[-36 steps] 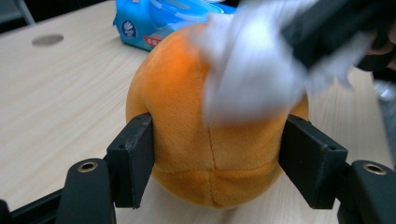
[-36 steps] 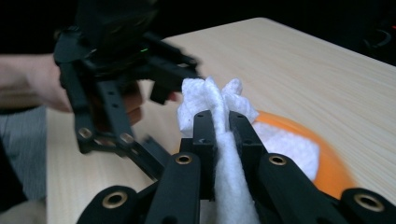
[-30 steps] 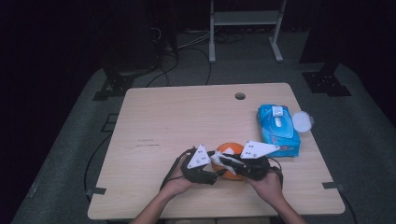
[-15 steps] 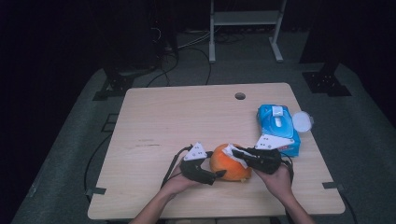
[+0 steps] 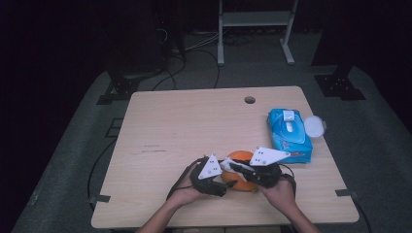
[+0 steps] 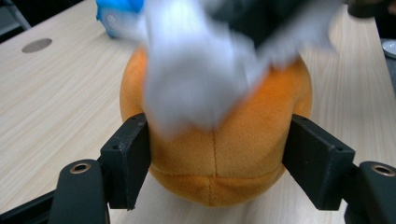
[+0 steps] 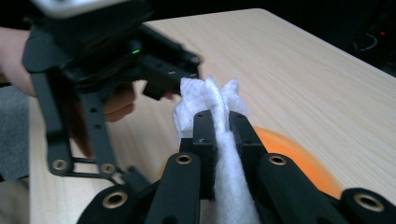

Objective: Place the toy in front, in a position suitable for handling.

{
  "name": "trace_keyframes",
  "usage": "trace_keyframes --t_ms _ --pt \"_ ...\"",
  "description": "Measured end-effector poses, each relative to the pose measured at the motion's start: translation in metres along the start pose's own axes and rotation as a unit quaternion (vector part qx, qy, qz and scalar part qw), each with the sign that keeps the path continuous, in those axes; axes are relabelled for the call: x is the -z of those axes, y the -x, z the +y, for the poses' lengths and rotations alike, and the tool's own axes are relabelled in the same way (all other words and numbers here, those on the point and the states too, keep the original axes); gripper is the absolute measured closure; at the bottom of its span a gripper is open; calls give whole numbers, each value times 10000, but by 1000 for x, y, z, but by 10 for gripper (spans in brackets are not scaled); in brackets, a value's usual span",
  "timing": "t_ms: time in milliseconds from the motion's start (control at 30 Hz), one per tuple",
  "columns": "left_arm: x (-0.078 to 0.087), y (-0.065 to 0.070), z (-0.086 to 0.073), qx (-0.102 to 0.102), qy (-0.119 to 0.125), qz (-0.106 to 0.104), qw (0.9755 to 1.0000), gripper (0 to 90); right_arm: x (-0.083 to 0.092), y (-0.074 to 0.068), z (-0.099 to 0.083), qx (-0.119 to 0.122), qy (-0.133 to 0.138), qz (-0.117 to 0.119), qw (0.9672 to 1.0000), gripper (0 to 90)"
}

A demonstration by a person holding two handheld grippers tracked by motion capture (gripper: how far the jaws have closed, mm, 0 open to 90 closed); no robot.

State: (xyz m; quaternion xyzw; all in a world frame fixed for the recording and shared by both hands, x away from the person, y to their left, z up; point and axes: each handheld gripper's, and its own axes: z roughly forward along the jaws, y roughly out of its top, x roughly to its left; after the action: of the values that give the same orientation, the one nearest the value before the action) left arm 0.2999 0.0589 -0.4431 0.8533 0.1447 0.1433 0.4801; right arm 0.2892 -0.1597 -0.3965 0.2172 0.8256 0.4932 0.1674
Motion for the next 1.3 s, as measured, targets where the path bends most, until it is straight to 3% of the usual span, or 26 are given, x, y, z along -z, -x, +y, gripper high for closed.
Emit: trace_keyframes --t_ms 167,267,433,500,567,600,667,733,867,1067,1167,1300 --pt "1 -4 -5 96 -19 -70 9999 271 12 21 -11 -350 6 -179 9992 817" --pt "1 -4 -6 112 30 -89 9999 271 14 25 -14 -450 -2 -176 9988 817" --pt "1 0 0 29 73 15 10000 277 11 13 -6 -258 3 -155 9995 816" --pt "1 3 3 -62 59 30 10000 277 7 5 -4 -190 14 -32 9998 816" --pt "0 6 5 -182 50 57 9998 277 0 -2 -2 -220 59 296 9993 816" --pt "0 8 6 -298 10 75 9995 277 -4 -6 -2 -136 4 345 9993 816" --pt "0 9 4 -338 -20 82 9994 277 -9 -11 -1 -21 -85 354 9993 817" --pt "0 6 2 -294 -18 47 9996 278 -7 -7 -1 -27 -68 291 9995 817" --pt "1 -1 -3 -199 -61 -21 9998 278 5 13 -5 -261 -1 67 9996 816" --pt "3 -7 -11 -85 -212 -79 9997 274 21 43 -23 -774 -39 -247 9967 815" --pt "3 -10 -11 56 -228 -212 9995 225 20 46 -30 -924 -93 -171 9955 814" --pt "5 -14 -11 286 -168 -307 9990 129 16 42 -29 -844 -131 -154 9962 814"
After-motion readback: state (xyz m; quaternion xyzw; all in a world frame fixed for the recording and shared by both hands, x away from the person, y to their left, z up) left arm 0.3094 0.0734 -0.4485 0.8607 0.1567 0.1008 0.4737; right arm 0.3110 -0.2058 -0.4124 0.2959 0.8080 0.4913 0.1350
